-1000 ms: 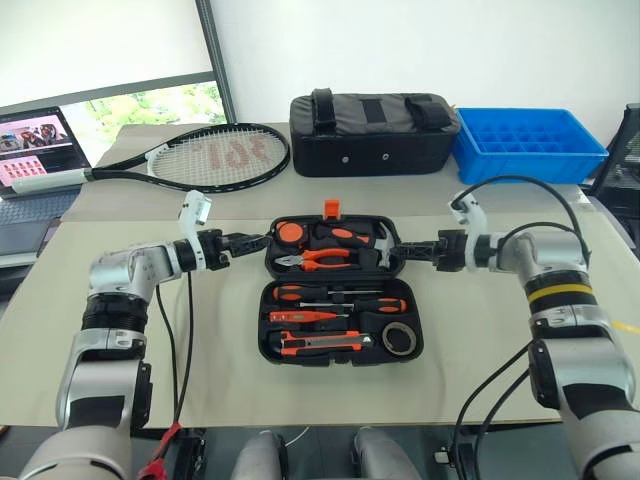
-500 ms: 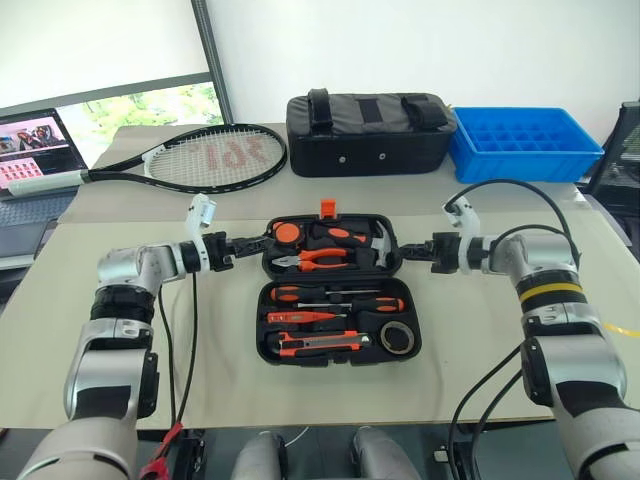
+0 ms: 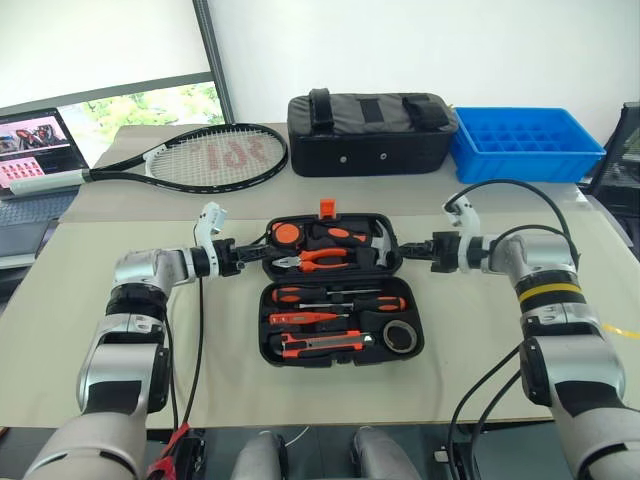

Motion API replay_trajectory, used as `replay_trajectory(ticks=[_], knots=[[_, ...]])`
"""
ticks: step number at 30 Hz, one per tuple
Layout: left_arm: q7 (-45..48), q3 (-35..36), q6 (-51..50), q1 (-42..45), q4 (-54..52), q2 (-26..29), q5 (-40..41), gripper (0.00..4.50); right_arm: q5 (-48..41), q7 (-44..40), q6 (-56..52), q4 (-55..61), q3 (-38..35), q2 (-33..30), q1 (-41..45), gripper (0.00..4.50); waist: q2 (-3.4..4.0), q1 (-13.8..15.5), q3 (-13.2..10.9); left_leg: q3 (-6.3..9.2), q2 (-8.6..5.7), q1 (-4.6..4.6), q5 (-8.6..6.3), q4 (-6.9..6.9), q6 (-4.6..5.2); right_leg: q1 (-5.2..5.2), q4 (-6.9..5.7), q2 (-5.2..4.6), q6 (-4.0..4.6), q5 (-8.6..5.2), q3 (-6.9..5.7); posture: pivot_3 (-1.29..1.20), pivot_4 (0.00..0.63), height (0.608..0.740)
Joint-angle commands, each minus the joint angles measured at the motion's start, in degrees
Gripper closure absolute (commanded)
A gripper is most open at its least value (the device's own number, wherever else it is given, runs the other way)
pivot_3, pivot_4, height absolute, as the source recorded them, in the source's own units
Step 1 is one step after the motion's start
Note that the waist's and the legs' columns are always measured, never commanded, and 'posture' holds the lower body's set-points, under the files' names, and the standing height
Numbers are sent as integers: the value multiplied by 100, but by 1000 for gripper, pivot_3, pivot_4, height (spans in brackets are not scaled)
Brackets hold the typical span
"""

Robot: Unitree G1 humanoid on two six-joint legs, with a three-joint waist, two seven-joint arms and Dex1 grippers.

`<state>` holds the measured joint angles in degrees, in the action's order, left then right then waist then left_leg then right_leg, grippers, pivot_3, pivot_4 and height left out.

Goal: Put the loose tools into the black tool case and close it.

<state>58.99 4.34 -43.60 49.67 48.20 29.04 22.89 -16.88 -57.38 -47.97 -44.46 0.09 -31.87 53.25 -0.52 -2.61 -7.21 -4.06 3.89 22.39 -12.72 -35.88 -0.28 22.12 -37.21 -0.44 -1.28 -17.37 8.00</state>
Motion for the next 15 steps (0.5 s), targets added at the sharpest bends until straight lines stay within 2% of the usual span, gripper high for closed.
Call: replay_trajectory(ticks=[1,4,9,15], knots=[[145,76,100,169,-118,-88,38,4456,-145,-148,282,252,-222,-3,125,4500,3,6,2,1,0,0,0,0,0,0,0,0,0,0,0,0,150,708],[178,84,123,155,-128,-113,-17,4456,-169,-147,313,281,-297,0,127,4500,7,7,4,2,-1,0,0,-1,0,-1,-1,-1,0,0,0,0,150,708],[114,225,716,96,-335,-154,-54,4456,-236,-47,909,376,-576,-2,40,4500,8,22,4,4,-2,3,6,-1,-10,0,-1,-1,0,0,0,0,150,708],[157,210,1604,-207,-1245,-147,-125,4456,-313,-204,1528,999,-724,-28,-299,4500,9,26,4,9,-2,13,21,5,-36,3,1,-1,0,1,-1,0,150,708]])
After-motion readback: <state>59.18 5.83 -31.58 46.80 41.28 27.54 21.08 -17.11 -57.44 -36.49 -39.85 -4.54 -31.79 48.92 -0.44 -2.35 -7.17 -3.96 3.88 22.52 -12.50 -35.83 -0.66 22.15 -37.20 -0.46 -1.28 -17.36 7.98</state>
